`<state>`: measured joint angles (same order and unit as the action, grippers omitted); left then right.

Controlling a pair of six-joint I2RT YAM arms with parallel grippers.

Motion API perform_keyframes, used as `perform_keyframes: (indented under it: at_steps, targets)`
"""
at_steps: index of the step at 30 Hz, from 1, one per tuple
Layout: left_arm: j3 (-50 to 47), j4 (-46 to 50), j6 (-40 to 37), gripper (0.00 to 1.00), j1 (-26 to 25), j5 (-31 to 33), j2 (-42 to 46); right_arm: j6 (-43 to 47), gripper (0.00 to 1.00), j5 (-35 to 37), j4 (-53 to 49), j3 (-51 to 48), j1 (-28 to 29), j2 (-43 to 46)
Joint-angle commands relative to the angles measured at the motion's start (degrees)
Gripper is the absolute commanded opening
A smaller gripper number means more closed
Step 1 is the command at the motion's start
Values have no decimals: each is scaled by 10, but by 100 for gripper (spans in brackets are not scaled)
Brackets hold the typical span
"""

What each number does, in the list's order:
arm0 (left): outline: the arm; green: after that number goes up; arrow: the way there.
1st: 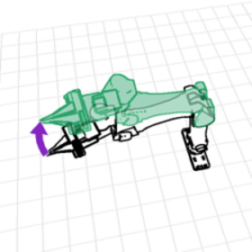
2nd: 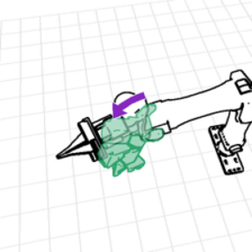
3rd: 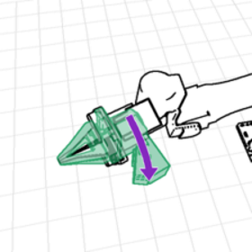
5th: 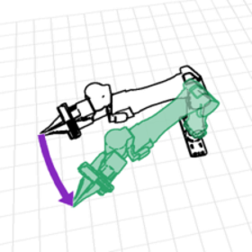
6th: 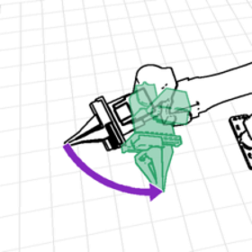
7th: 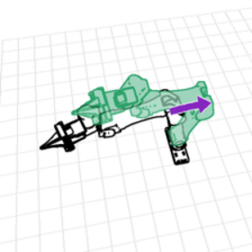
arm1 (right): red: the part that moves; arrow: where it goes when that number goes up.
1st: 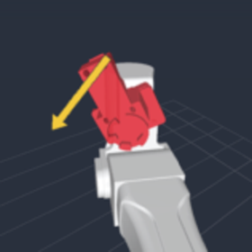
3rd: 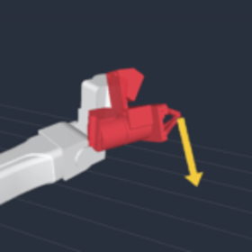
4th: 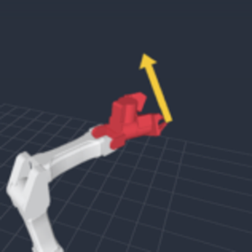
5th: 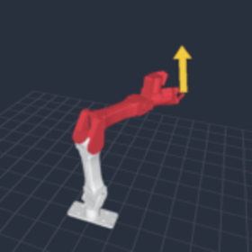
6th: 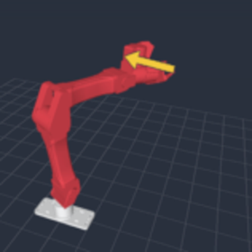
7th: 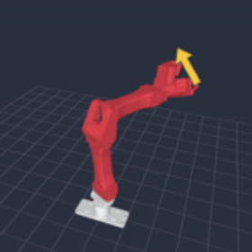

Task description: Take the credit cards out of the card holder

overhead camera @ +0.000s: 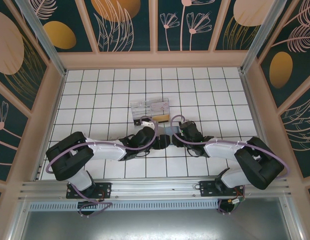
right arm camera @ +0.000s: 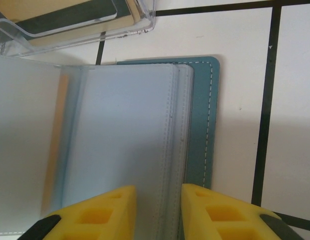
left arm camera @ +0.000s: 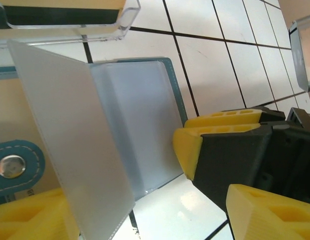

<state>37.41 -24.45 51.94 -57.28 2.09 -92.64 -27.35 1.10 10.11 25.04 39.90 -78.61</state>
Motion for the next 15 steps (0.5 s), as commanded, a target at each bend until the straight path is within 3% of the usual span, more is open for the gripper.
perform_keyframes:
  at_steps: [1,7,15]
  targets:
    - [27,-24,-13,74,2,-22,-13,-12,32,18,-2,-11,-10,38]
    - [58,-39,-7,72,-2,-41,-51,-43,32,45,-34,-38,-47,110]
    - [91,-49,2,66,-5,-73,-104,-70,33,30,-58,-78,-82,204]
